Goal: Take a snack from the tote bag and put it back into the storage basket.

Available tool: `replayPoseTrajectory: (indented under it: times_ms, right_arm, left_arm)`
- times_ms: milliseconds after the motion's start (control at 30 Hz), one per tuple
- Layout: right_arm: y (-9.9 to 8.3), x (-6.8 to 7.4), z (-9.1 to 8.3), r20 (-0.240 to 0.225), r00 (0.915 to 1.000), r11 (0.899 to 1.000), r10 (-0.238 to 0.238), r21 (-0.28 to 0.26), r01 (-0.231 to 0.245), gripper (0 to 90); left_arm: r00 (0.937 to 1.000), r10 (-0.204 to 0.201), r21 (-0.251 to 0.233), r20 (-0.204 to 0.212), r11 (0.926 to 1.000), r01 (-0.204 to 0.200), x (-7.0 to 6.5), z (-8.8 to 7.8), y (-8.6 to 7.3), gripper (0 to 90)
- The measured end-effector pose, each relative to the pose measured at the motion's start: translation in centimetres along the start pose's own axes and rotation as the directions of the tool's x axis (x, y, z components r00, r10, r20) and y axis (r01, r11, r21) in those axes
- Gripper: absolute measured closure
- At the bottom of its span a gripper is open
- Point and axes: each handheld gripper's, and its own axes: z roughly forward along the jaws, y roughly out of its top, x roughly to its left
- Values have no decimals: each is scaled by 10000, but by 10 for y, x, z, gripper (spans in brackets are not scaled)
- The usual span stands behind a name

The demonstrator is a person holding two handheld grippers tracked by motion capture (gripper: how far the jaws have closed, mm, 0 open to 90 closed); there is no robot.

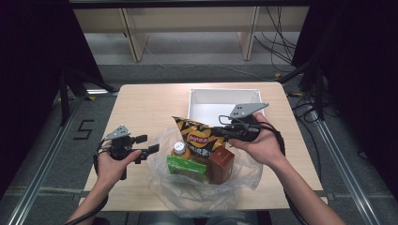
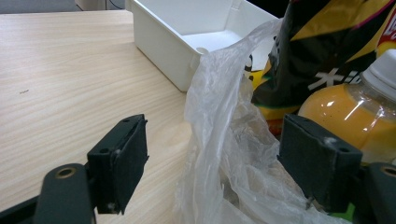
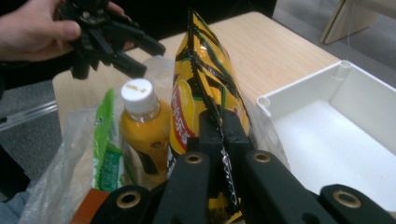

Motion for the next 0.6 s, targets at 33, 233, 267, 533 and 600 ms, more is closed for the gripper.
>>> replayPoseTrajectory:
  times_ms: [33, 233, 267, 533, 600]
  right_arm:
    - [1, 0, -2, -25, 10000, 9999, -43, -107, 42, 900]
    - [7, -2, -8, -182, 9998, 9953, 71, -961, -89, 900]
    - [8, 0, -11, -225, 9993, 9962, 288, -813, -305, 900]
    - [17, -1, -19, -134, 9992, 9877, 373, -1515, -389, 900]
    - [20, -2, -21, -85, 9999, 9855, 122, -1693, -135, 900]
  left_arm:
    - [10000, -14, -4, 2, 10000, 14, 0, 0, 0, 231]
    - [10000, 32, 3, 3, 10000, -32, -1, 2, 0, 233]
    - [10000, 5, -3, 9, 10000, -5, -2, 2, 0, 233]
    - [10000, 44, -5, -1, 10000, -44, -1, 2, 0, 233]
    - [10000, 35, -17, 17, 10000, -35, -1, 2, 0, 233]
